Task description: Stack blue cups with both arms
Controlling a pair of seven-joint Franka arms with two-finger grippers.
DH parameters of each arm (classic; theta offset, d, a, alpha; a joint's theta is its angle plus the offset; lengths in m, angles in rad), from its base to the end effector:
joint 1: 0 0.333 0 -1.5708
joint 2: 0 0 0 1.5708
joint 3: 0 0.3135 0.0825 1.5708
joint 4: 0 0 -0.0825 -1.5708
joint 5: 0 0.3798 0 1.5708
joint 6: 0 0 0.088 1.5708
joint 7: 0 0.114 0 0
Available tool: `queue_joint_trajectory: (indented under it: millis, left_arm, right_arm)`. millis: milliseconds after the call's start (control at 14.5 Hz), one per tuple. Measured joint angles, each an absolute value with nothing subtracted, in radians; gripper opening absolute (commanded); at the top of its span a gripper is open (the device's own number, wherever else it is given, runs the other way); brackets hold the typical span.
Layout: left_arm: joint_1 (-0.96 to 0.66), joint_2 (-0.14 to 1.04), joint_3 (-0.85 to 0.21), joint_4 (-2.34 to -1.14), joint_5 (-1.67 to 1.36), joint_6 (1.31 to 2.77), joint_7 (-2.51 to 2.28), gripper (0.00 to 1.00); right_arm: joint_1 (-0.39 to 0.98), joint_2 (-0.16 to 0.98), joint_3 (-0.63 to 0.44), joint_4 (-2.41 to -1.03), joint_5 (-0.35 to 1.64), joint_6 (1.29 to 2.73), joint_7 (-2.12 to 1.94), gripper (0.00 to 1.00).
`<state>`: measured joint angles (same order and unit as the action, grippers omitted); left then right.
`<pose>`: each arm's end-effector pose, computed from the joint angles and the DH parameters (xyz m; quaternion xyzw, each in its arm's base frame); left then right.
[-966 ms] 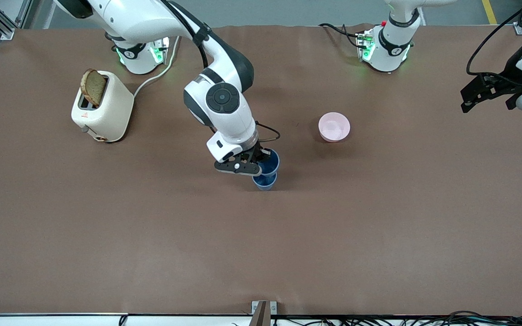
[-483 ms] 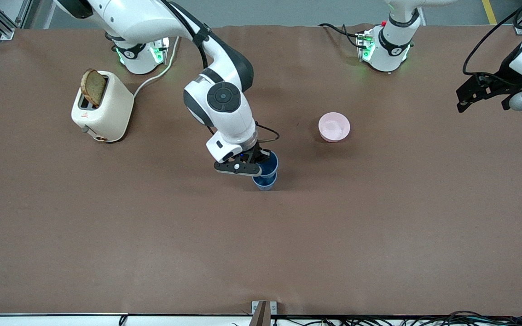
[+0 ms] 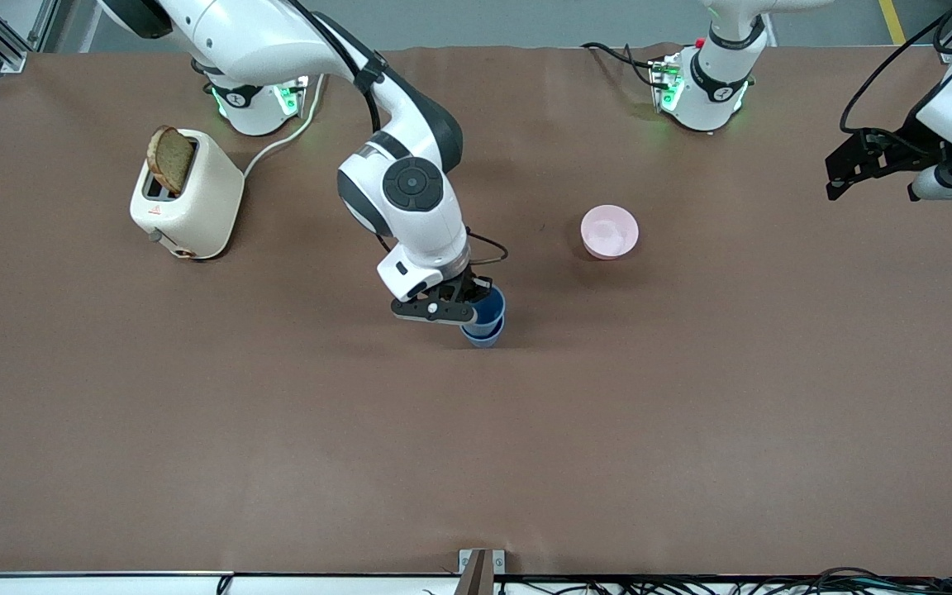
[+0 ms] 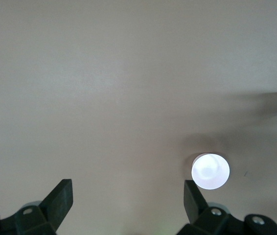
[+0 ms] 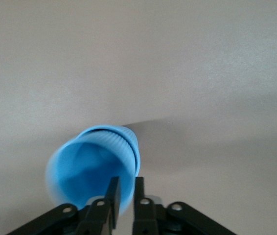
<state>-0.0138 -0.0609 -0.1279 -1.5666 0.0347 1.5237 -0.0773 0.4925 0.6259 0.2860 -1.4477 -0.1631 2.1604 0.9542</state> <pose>0.5221 -0.0727 0.6454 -0.9993 0.0311 -0.0110 0.0201 0.5442 0.4729 0.3354 -0.9954 0.0765 -0.0280 0.0504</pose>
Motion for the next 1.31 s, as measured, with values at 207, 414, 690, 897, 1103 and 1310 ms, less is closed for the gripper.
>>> queue_joint_trajectory:
  millis: [207,414,690,897,1103,1310]
  left_arm:
    - [-0.014,-0.061,-0.128,-1.57,0.034,1.513,-0.077,1.0]
    - [-0.014,-0.061,-0.128,-1.572,0.032,1.511,-0.077,1.0]
    - [-0.014,-0.061,-0.127,-1.572,0.032,1.51,-0.077,1.0]
    - [-0.013,-0.061,-0.127,-1.571,0.032,1.511,-0.077,1.0]
    - [-0.013,-0.06,-0.126,-1.567,0.032,1.511,-0.077,1.0]
    - [-0.013,-0.055,-0.126,-1.547,0.032,1.511,-0.077,1.0]
  right_arm:
    - [0.493,0.626,0.286,-1.444,-0.164,2.161,0.954,1.0]
    - [0.488,0.612,0.279,-1.419,-0.174,2.161,0.954,1.0]
    - [0.36,0.446,0.261,-1.39,-0.185,1.995,0.904,1.0]
    - [0.165,0.286,0.259,-1.388,-0.185,1.834,0.758,1.0]
    - [0.003,0.183,0.23,-1.4,-0.183,1.689,0.545,1.0]
    - [0.006,0.107,0.066,-1.454,-0.129,1.654,0.324,1.0]
